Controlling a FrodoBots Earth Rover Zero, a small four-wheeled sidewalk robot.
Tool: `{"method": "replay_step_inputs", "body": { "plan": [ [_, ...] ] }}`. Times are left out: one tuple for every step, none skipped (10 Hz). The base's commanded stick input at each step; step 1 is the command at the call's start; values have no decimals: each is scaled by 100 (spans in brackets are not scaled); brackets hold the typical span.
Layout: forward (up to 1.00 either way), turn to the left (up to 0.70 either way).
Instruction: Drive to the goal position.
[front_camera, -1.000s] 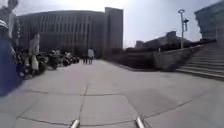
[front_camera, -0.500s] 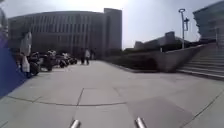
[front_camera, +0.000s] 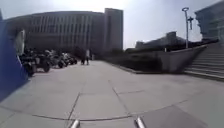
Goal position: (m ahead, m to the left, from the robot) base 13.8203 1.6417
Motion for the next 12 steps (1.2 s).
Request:
{"method": "replay_step_inputs", "body": {
  "plan": [
    [70, 1],
    [70, -3],
    [70, -9],
    [70, -14],
    [70, -20],
    [70, -25],
    [70, -31],
    [70, -32],
    [70, -27],
    [70, -22],
    [70, -17],
    [70, -13]
  ]
}}
